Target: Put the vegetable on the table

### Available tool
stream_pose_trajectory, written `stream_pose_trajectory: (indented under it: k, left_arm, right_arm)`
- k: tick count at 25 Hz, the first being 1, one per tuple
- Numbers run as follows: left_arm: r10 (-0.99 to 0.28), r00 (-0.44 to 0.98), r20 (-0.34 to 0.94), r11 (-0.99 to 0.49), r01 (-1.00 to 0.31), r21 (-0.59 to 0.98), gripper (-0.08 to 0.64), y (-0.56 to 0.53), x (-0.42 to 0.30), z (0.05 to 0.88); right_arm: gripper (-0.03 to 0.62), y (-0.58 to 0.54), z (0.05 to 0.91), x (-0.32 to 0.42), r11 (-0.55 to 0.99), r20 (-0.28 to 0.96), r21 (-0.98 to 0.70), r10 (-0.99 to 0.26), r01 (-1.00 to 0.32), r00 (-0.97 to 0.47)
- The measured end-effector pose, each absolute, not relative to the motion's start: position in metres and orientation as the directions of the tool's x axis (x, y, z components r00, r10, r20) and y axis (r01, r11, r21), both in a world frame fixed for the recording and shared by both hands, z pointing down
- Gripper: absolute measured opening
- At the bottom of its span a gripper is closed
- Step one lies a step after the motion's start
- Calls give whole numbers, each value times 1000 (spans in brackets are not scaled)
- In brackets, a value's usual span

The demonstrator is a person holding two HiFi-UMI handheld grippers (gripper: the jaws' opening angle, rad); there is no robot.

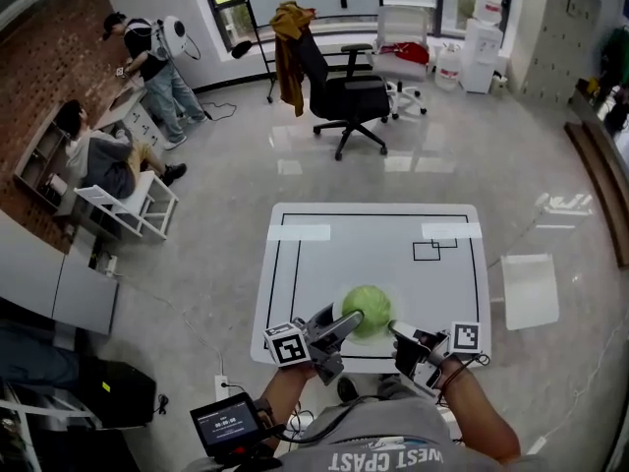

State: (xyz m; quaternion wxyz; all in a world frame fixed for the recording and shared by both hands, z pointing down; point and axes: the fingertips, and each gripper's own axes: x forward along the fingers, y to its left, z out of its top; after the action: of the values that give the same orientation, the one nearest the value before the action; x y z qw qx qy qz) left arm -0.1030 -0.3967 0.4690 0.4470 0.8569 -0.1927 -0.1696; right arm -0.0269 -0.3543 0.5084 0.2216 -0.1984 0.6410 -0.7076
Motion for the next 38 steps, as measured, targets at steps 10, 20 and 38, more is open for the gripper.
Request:
stream_pose_trajectory:
  k: [10,20,38]
  left_arm:
    - [-535,845,-20,-455,-268,849,373,-426,-110,522]
    - [-580,811,73,-354,-332,875,382,-463,-118,578]
    - [-511,817,268,-254,-441,860,394,-494,-110,662]
  right_arm:
    - [26,-386,553,-27,-128,33,-991,-533,42,-846]
    - [26,-427,602,-31,-204,92,-979,-494,13,-864]
    - [25,-469,683,-22,-290,170,-956,-458,-34,-872]
